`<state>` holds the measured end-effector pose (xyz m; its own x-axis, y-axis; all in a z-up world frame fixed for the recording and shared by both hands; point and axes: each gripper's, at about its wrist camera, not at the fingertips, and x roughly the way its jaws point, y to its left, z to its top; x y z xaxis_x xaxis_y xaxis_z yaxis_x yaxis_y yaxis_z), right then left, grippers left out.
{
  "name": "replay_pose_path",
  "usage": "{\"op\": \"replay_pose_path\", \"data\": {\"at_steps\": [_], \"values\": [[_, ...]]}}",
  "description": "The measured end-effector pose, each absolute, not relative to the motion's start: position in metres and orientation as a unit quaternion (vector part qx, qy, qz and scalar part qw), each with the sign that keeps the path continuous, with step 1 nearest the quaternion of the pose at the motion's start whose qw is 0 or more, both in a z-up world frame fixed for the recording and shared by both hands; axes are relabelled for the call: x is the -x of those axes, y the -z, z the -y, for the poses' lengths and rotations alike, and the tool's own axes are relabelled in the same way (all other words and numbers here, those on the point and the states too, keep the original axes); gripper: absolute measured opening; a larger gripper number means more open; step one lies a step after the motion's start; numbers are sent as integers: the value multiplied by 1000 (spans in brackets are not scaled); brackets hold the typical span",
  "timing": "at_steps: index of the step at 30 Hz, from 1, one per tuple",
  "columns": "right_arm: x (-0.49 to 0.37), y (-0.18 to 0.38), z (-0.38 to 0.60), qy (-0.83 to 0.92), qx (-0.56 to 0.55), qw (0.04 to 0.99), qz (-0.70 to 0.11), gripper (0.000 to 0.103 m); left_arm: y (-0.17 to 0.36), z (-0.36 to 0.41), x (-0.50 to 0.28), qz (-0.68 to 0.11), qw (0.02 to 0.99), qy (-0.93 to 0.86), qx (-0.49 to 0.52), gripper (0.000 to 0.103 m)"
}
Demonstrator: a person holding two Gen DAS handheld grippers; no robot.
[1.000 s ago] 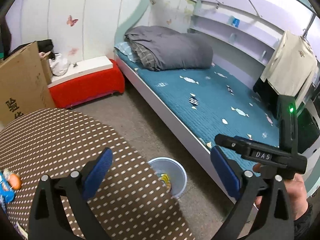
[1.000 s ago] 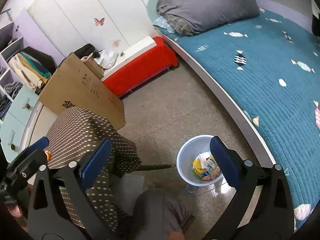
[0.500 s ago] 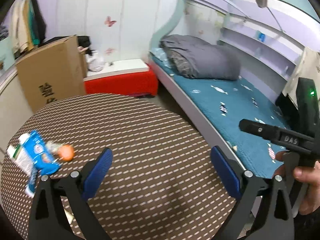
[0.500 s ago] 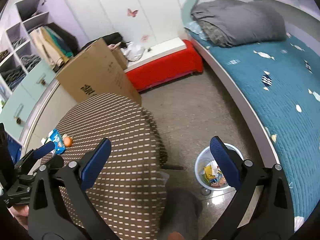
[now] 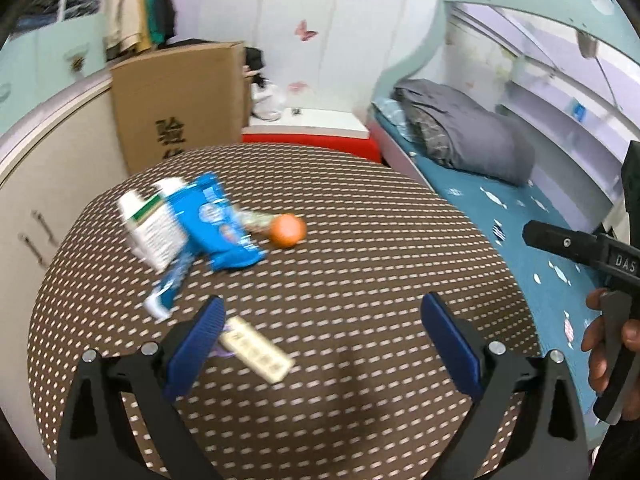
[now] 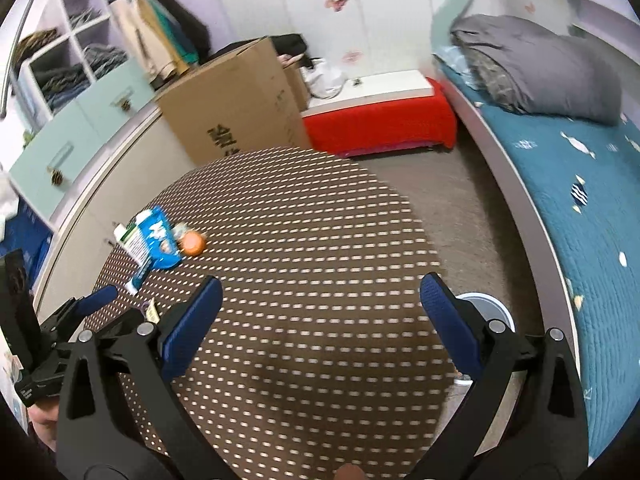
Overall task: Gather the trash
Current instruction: 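Grasp the white tag with purple ring with the left tool while the right tool grasps the orange ball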
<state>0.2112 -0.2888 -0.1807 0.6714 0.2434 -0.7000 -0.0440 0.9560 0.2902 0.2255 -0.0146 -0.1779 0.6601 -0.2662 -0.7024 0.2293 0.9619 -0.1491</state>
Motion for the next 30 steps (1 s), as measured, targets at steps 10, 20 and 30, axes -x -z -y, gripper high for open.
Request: {"op": "replay_pose_path", "data": {"at_steps": [10, 20, 30], "values": [[-225, 190, 238, -116, -87, 899, -413, 97, 202, -27, -226, -405, 909, 97, 26, 96], [-238, 204, 233, -124, -84, 892, -426, 97, 217, -21, -243, -423, 900, 102, 17, 90], [-259, 215, 223, -141, -82, 886, -434, 97, 228, -8, -249, -437, 890, 133, -12, 24]]}}
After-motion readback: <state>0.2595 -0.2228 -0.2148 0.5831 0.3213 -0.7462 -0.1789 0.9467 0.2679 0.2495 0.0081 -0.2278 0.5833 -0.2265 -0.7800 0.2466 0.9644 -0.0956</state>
